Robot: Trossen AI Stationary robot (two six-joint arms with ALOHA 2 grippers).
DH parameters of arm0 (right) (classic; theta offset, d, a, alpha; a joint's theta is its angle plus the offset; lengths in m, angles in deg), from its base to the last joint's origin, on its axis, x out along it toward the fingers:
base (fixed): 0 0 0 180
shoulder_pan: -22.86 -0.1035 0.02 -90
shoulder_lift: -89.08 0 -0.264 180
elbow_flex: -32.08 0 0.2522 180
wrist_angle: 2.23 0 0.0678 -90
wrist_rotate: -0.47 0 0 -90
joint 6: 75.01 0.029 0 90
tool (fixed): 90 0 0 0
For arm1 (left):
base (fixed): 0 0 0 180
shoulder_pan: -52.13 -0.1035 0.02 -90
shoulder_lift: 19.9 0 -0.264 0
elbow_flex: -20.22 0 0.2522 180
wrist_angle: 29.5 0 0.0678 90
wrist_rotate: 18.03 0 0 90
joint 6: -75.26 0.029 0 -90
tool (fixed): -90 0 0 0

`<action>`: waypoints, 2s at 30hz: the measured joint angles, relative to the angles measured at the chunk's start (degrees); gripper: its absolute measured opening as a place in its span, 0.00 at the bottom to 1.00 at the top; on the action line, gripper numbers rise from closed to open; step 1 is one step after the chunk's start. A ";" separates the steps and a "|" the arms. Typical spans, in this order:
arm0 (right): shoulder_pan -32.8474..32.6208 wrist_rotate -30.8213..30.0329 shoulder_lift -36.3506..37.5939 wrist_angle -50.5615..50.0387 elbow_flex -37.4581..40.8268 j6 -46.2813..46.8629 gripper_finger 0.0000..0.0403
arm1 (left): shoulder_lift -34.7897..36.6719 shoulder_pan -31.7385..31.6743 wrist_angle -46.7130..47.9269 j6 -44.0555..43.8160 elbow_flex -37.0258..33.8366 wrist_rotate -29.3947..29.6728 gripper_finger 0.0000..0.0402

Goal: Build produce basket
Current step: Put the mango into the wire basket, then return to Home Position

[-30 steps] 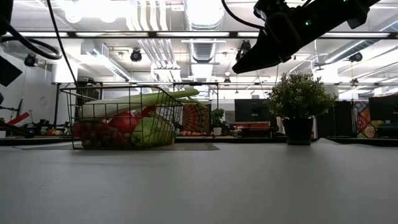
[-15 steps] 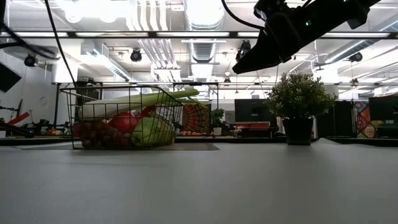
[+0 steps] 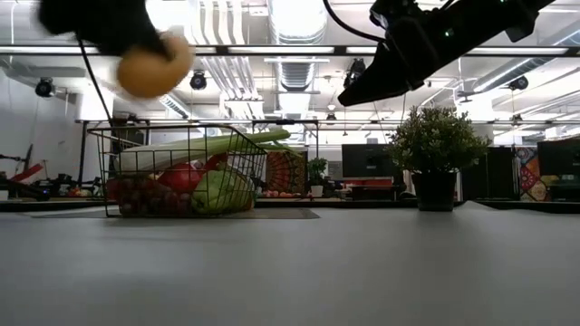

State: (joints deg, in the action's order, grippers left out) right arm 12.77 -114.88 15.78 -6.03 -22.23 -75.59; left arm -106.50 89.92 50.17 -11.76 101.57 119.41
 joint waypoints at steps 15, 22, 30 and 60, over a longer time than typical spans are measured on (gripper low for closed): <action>0.00 -0.03 0.00 2.83 0.02 1.09 0.62 | 1.98 -21.83 -24.40 25.70 -11.24 28.73 0.52; 0.00 -0.16 0.00 2.76 0.02 2.11 0.62 | -0.03 -24.13 -26.93 25.91 -12.47 27.58 0.54; 0.00 -0.16 0.00 2.77 0.02 2.53 0.62 | 0.33 -24.18 -26.93 26.06 -12.50 25.26 0.75; 2.31 20.05 1.77 53.16 24.37 -20.00 0.55 | 20.65 -12.51 -90.44 108.57 -35.69 -23.28 0.61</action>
State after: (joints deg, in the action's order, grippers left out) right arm 15.08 -94.84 17.55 47.13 2.14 -95.59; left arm -85.84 77.41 -40.27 96.81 65.87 96.14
